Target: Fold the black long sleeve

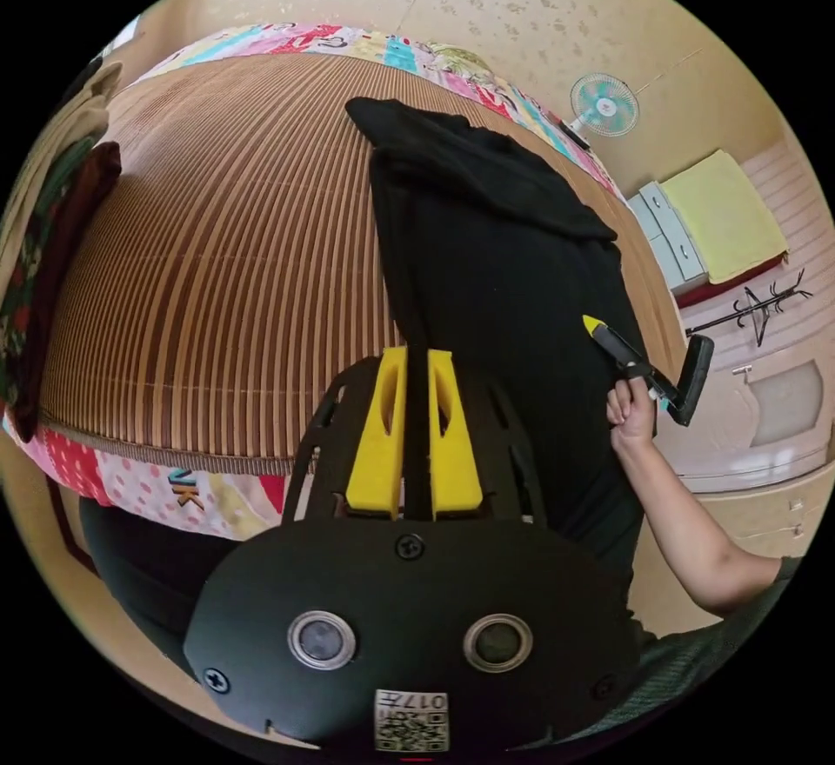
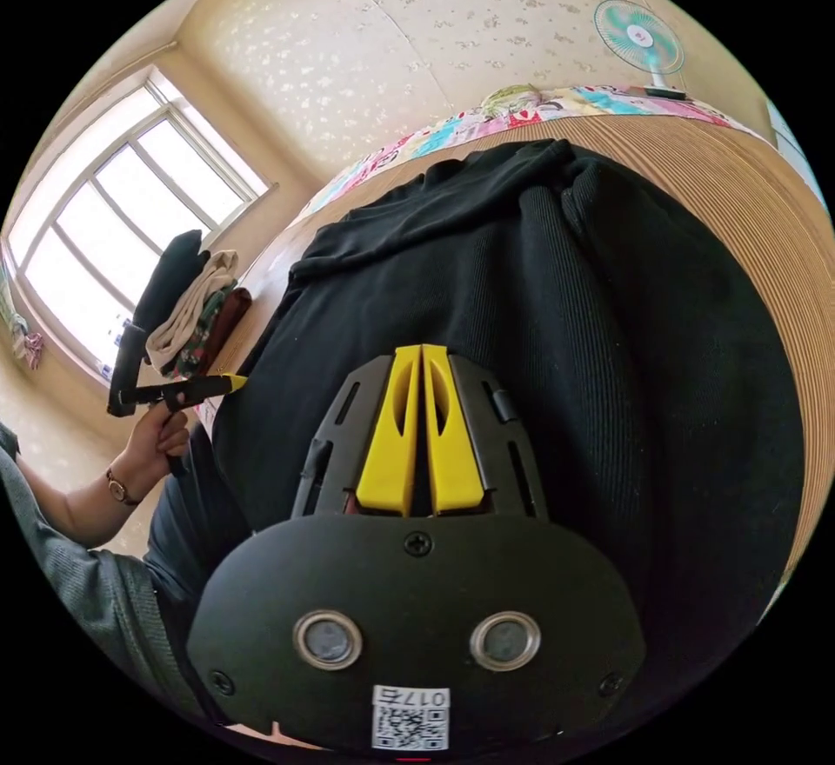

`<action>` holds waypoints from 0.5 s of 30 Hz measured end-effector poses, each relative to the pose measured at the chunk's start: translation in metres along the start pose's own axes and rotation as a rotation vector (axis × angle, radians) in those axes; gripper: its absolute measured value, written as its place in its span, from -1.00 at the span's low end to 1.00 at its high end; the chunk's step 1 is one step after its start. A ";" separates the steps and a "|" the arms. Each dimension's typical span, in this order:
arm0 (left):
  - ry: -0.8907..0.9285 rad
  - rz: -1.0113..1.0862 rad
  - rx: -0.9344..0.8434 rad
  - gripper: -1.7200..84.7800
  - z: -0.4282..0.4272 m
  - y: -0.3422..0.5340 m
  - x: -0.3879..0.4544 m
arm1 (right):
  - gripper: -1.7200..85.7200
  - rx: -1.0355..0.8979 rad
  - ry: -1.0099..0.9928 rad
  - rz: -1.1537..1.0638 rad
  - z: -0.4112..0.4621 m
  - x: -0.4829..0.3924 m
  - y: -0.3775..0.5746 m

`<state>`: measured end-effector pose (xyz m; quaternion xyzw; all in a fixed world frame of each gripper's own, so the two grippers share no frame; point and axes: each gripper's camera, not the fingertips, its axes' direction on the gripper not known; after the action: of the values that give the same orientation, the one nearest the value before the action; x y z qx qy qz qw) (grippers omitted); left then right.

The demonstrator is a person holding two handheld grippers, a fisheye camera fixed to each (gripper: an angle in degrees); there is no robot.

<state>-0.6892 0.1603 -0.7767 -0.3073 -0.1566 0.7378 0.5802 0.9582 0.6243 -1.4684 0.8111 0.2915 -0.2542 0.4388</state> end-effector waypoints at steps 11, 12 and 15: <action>-0.106 -0.159 0.101 -0.90 -0.076 -0.004 -0.103 | -0.81 -0.212 -0.098 0.192 -0.068 -0.007 -0.025; -0.089 -0.169 0.095 -0.89 -0.077 -0.002 -0.109 | -0.78 -0.138 -0.144 0.268 -0.095 0.008 -0.011; 0.001 -0.187 0.128 -0.84 -0.084 0.018 -0.125 | -0.70 -0.009 -0.285 0.575 -0.142 0.063 0.037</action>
<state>-0.6323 0.0257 -0.8169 -0.2540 -0.1366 0.6890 0.6650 1.0502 0.7453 -1.4205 0.8145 -0.0128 -0.2294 0.5328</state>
